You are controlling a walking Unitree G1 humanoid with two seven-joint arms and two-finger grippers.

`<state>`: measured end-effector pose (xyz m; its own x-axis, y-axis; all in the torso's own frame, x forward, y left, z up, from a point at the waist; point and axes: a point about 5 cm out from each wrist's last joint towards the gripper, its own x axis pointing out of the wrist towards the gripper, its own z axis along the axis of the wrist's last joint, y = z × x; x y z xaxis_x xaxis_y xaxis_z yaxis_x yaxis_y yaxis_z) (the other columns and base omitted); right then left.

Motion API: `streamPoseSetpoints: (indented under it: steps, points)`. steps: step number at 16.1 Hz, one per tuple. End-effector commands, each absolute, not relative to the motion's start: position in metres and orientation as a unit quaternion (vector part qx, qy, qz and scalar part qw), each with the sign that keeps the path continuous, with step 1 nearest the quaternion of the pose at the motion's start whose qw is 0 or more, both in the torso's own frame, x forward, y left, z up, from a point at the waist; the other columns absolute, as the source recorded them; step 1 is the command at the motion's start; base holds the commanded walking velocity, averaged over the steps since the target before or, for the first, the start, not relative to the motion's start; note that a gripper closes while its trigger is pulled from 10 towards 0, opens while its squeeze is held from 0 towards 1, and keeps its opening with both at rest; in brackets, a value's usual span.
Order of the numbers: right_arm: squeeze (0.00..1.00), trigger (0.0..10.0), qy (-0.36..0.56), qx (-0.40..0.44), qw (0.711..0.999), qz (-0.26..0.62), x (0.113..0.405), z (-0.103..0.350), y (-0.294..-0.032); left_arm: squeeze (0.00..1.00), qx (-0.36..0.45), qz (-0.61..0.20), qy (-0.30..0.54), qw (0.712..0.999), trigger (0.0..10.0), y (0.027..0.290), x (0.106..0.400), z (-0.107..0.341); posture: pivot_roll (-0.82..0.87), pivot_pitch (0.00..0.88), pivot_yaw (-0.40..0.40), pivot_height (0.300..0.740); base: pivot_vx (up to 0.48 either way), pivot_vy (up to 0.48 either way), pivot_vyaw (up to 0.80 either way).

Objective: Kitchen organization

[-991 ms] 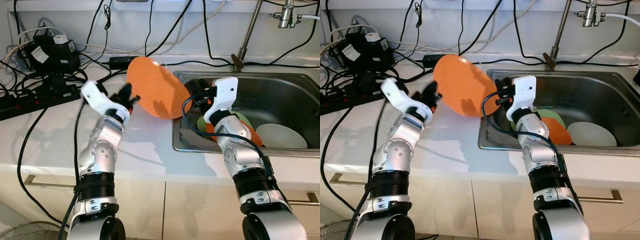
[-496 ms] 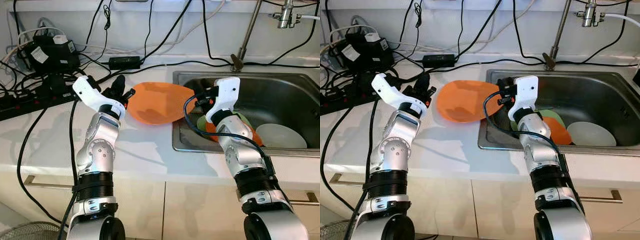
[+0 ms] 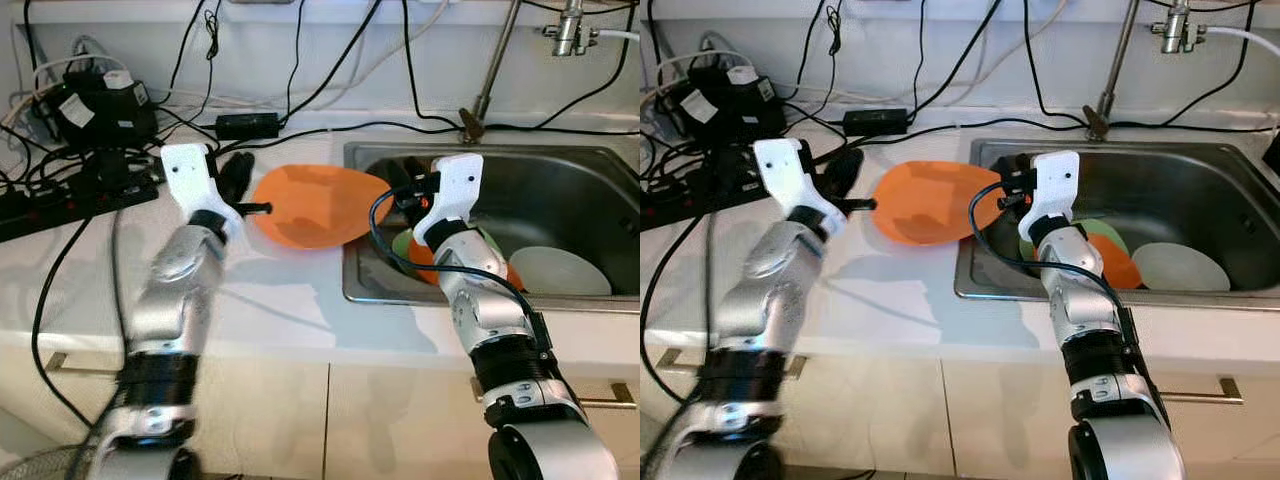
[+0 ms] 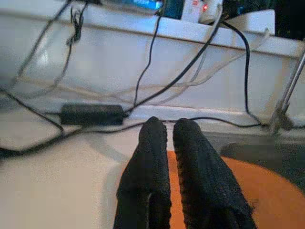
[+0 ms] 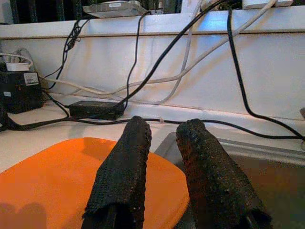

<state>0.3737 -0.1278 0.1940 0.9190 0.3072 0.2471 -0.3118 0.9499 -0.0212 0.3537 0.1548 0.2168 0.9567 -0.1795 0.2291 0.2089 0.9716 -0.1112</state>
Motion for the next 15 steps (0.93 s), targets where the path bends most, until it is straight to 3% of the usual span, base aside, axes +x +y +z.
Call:
streamPoseSetpoints:
  steps: [1,2,6,10,15]
  points:
    - [0.00,10.0,-0.128,0.010,0.980,0.154,0.375,0.197,-0.128,1.00,-0.032,-0.108,-0.117,0.987,10.0,0.156,0.351,0.217,0.04,0.000,0.048,0.740,0.000,0.000,0.00]
    - [0.00,10.0,-0.127,0.011,0.980,0.155,0.375,0.196,-0.127,1.00,0.057,-0.143,-0.119,0.981,10.0,0.155,0.343,0.213,0.04,0.000,0.048,0.740,0.000,0.000,0.00]
    - [0.00,10.0,-0.125,0.013,0.980,0.156,0.375,0.195,-0.125,1.00,0.127,-0.198,-0.125,0.964,10.0,0.153,0.329,0.205,0.06,0.000,0.050,0.740,0.000,0.000,0.00]
    - [0.00,10.0,-0.122,0.013,0.980,0.156,0.374,0.193,-0.126,1.00,0.247,-0.227,-0.129,0.933,10.0,0.158,0.316,0.194,0.06,0.000,0.050,0.740,0.000,0.000,0.00]
    - [0.00,10.0,-0.120,0.014,0.980,0.159,0.375,0.192,-0.123,1.00,0.297,-0.331,-0.133,0.886,10.0,0.157,0.303,0.198,0.08,0.000,0.049,0.740,0.000,0.000,0.00]
